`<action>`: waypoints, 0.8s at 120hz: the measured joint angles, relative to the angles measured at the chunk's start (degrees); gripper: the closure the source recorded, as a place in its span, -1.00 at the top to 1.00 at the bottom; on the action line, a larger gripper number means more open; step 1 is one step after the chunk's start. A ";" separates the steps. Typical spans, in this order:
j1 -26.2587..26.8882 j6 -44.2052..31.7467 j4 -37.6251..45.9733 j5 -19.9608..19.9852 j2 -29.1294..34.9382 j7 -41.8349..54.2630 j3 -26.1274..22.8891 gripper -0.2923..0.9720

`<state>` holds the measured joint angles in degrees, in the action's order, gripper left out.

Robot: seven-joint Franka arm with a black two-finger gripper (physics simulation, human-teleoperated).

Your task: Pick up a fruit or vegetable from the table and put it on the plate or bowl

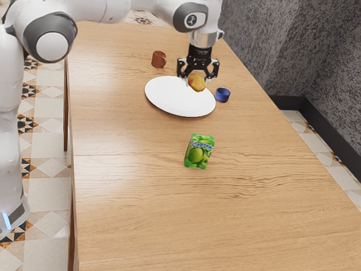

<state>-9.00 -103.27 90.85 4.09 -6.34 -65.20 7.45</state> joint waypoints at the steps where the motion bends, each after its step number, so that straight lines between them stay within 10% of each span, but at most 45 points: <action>1: 0.09 0.02 -0.19 0.03 -0.27 0.12 0.01 0.00; 46: -12.95 -0.11 -2.69 3.38 -5.88 7.03 0.10 0.00; 96: -14.80 0.14 -2.66 4.19 -5.42 12.57 0.19 0.24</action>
<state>-23.80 -103.13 88.19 8.28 -11.76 -52.64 7.64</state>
